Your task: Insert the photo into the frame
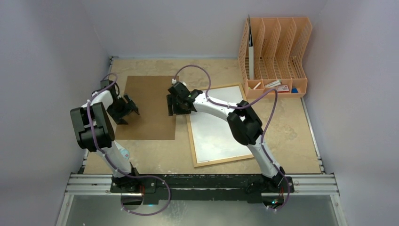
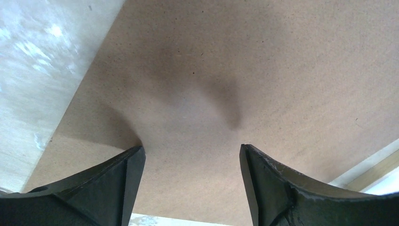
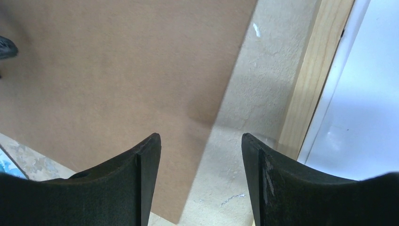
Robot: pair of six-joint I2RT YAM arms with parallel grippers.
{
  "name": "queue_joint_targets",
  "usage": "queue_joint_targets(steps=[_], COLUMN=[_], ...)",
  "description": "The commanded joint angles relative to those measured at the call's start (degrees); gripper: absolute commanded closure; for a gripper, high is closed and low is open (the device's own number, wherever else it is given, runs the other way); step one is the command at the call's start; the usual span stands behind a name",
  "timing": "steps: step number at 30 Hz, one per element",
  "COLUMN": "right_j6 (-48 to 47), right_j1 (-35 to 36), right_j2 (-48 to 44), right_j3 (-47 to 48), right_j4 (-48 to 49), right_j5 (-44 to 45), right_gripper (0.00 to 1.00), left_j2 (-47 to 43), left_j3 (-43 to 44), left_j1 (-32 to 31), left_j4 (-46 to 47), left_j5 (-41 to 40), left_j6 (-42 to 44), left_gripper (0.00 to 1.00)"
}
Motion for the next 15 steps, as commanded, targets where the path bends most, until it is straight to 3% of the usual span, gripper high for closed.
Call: queue_joint_targets(steps=[1, 9, 15], right_j6=[4.58, 7.57, 10.46], right_j1=[-1.94, -2.45, -2.83], right_j2=[-1.11, -2.26, -0.69], right_j3=[-4.04, -8.69, -8.62], right_j4=[1.11, 5.17, 3.55], right_j5=[-5.35, -11.17, -12.79], right_gripper=[0.34, 0.35, 0.36], left_j2=[1.56, 1.25, 2.58], left_j3=[4.62, 10.11, 5.24], left_j1=[1.67, 1.74, 3.60], left_j4=[3.51, 5.44, 10.22], left_j5=[-4.09, -17.48, -11.89], left_j6=[5.21, 7.33, 8.65], left_gripper=[0.19, 0.12, 0.14])
